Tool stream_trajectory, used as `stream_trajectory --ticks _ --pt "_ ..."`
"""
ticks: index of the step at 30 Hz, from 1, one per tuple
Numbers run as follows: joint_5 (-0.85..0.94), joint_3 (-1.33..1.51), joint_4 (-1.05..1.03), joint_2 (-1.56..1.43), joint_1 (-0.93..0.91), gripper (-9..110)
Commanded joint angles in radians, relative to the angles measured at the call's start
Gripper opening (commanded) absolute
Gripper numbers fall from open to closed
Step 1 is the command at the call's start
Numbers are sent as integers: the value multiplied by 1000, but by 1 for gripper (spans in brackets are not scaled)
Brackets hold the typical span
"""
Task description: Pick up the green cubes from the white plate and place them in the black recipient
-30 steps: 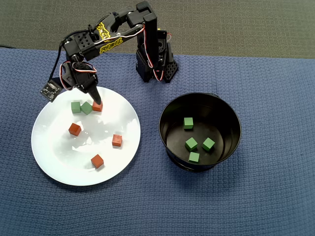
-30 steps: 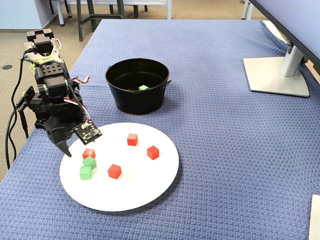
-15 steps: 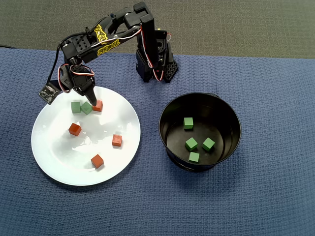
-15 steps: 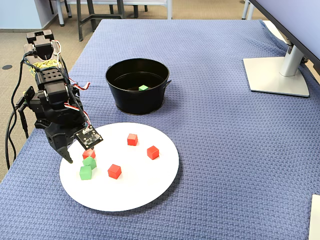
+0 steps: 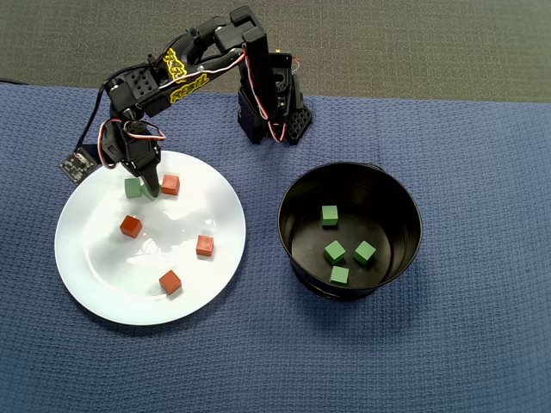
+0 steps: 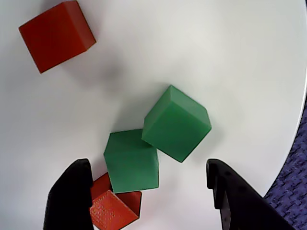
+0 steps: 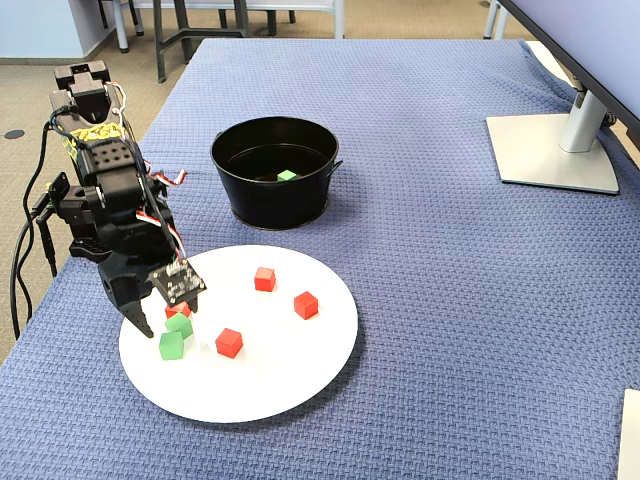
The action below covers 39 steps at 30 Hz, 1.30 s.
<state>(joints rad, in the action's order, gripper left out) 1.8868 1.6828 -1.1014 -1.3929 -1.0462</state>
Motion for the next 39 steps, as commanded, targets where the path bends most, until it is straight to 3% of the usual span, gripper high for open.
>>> stream_trajectory --ticks 1,22,39 --pt "-14 6 49 2 15 23" --pt "-23 130 167 -12 28 20" --pt "-37 172 186 -40 40 7"
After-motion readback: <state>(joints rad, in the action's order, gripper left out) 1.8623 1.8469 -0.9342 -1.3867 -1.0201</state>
